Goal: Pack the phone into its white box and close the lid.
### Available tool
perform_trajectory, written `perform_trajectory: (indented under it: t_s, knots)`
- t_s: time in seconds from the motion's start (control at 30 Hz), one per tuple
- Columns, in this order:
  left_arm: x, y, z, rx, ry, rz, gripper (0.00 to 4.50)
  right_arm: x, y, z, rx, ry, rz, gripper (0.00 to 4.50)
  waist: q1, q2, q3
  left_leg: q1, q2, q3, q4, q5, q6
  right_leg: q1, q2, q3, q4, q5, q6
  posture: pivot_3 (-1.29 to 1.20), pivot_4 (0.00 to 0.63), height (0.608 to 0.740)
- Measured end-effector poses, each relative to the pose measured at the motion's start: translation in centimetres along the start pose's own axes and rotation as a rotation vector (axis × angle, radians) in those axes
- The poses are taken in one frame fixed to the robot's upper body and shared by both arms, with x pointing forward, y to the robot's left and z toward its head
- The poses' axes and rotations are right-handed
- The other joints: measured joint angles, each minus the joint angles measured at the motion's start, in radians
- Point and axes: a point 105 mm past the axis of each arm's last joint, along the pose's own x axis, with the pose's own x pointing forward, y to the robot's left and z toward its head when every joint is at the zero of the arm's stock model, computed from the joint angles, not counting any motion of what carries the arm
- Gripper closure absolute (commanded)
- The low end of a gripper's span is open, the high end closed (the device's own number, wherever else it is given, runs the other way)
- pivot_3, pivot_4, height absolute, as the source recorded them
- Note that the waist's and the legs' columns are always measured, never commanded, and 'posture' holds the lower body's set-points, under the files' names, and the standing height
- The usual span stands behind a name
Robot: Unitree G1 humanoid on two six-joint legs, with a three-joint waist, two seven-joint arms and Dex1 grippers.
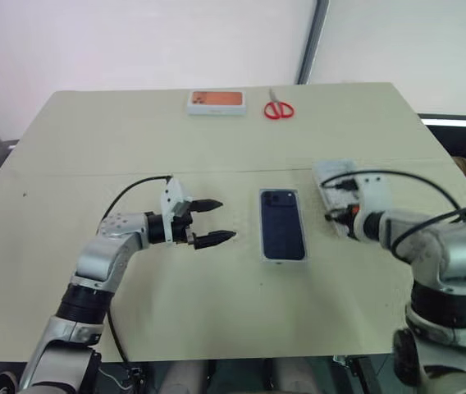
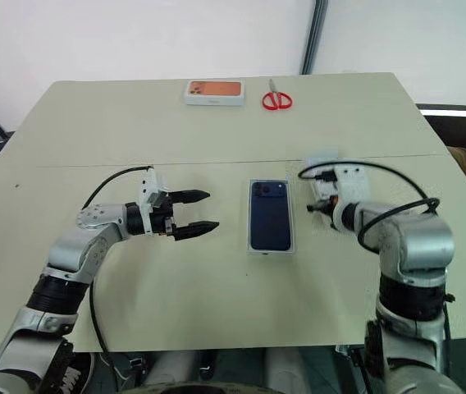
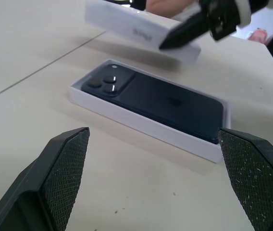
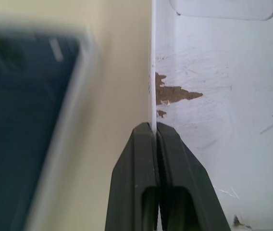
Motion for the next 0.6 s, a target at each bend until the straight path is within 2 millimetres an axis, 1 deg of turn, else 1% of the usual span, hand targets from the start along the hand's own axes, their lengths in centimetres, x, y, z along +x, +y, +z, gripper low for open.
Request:
perform_trajectory:
  t_s: [0.03, 0.1, 0.13, 0.17, 0.2, 0.23, 0.27, 0.33, 0.37, 0.4, 0.5, 0.6]
  knots:
    - [0.0, 0.2, 0.2, 0.002, -0.006, 0.011, 0.00, -0.1, 0.3, 0.6, 0.013, -0.025, 0.023, 4.47, 0.000, 0.000, 0.000, 0.000, 0.000, 0.000, 0.000, 0.000, 0.000, 0.000, 0.000, 0.000, 0.000, 0.000, 0.000, 0.00, 0.150, 0.740]
    - [-0.6, 1.1, 0.5, -0.001, -0.022, 0.064, 0.00, -0.1, 1.4, 2.2, 0.128, -0.100, 0.135, 4.47, 0.000, 0.000, 0.000, 0.000, 0.000, 0.000, 0.000, 0.000, 0.000, 0.000, 0.000, 0.000, 0.000, 0.000, 0.000, 0.00, 0.150, 0.740]
    - [-0.7, 1.5, 0.6, -0.004, -0.030, 0.088, 0.00, 0.0, 2.5, 3.1, 0.212, -0.148, 0.224, 4.47, -0.001, 0.000, 0.000, 0.000, 0.000, 0.000, 0.000, 0.000, 0.000, 0.000, 0.000, 0.000, 0.001, 0.000, 0.000, 0.00, 0.150, 0.740]
    - [-0.8, 1.7, 0.7, -0.005, -0.040, 0.103, 0.00, -0.1, 3.2, 3.7, 0.261, -0.180, 0.290, 4.47, -0.002, 0.000, 0.000, 0.000, 0.000, 0.000, 0.000, 0.000, 0.000, -0.001, 0.001, 0.000, 0.001, 0.000, 0.000, 0.00, 0.150, 0.740]
    - [-0.7, 1.9, 0.9, -0.004, -0.048, 0.114, 0.00, -0.2, 4.6, 4.4, 0.318, -0.218, 0.392, 4.47, -0.002, 0.000, 0.000, 0.000, 0.001, 0.000, -0.001, 0.000, 0.000, -0.001, 0.001, 0.000, 0.001, 0.000, 0.000, 0.00, 0.150, 0.740]
    - [-0.7, 1.9, 1.0, -0.002, -0.052, 0.119, 0.00, -0.3, 5.3, 4.5, 0.340, -0.228, 0.443, 4.47, -0.003, 0.000, 0.000, 0.000, 0.001, 0.000, -0.001, 0.000, 0.000, -0.001, 0.001, 0.000, 0.001, 0.000, 0.000, 0.00, 0.150, 0.740]
    - [-0.8, 2.1, 1.2, 0.000, -0.057, 0.133, 0.00, -0.1, 6.8, 4.0, 0.393, -0.224, 0.545, 4.47, -0.004, 0.000, 0.000, 0.000, 0.001, 0.000, -0.002, 0.000, -0.001, -0.001, 0.001, 0.000, 0.001, 0.000, 0.000, 0.00, 0.150, 0.740]
    - [-1.3, 2.5, 1.5, 0.004, -0.069, 0.159, 0.00, 0.4, 9.0, 2.5, 0.506, -0.186, 0.680, 4.47, -0.006, 0.001, 0.000, 0.000, 0.001, 0.000, -0.002, 0.001, -0.001, -0.002, 0.001, 0.001, 0.002, 0.000, 0.000, 0.00, 0.150, 0.740]
    - [-1.4, 2.7, 1.6, 0.007, -0.073, 0.168, 0.00, 0.6, 9.8, 1.8, 0.555, -0.164, 0.723, 4.47, -0.006, 0.001, 0.000, 0.000, 0.001, 0.000, -0.002, 0.001, -0.001, -0.003, 0.001, 0.002, 0.002, 0.000, 0.000, 0.00, 0.150, 0.740]
    - [-1.6, 2.8, 1.7, 0.008, -0.076, 0.179, 0.00, 0.6, 10.3, 1.5, 0.599, -0.153, 0.761, 4.47, -0.004, 0.002, 0.001, 0.000, 0.000, 0.000, -0.002, 0.001, -0.002, -0.003, 0.000, 0.002, 0.003, 0.000, 0.000, 0.00, 0.150, 0.740]
    - [-2.0, 3.2, 1.9, -0.001, -0.087, 0.203, 0.00, -0.2, 11.3, 1.0, 0.612, -0.139, 0.833, 4.47, -0.001, 0.001, 0.001, 0.000, 0.000, 0.000, -0.001, 0.001, -0.002, -0.002, 0.000, 0.002, 0.002, 0.000, 0.000, 0.00, 0.150, 0.740]
    - [-2.3, 3.3, 2.5, 0.000, -0.109, 0.221, 0.00, -0.8, 12.2, -0.7, 0.650, -0.078, 0.895, 4.47, -0.006, 0.002, 0.001, 0.000, 0.000, 0.000, -0.002, 0.001, -0.001, -0.003, -0.001, 0.002, 0.002, 0.000, 0.000, 0.00, 0.150, 0.740]
